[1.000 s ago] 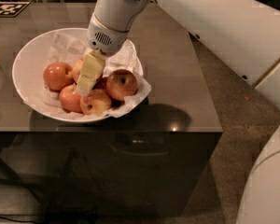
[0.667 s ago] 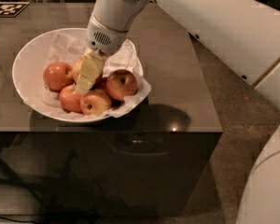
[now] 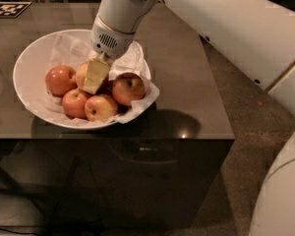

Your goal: Pick apple from white bowl

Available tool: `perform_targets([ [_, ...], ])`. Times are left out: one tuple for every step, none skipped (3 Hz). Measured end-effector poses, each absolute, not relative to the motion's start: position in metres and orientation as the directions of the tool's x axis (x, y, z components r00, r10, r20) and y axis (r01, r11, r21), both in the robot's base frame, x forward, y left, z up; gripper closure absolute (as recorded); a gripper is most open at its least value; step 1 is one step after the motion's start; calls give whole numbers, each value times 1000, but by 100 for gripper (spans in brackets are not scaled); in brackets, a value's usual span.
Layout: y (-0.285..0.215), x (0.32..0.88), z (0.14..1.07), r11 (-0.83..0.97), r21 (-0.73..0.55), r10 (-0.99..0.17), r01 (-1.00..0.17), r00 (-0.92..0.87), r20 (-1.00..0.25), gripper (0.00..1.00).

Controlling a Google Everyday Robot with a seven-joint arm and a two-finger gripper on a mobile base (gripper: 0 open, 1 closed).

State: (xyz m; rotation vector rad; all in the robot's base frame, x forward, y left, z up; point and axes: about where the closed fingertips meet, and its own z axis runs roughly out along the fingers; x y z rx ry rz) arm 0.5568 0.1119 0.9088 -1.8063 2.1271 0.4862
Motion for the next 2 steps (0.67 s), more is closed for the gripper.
perform_targets([
  [112, 557, 909, 148, 57, -883, -987, -158, -442, 100],
  [114, 548, 932, 148, 2, -892, -989, -135, -432, 100],
])
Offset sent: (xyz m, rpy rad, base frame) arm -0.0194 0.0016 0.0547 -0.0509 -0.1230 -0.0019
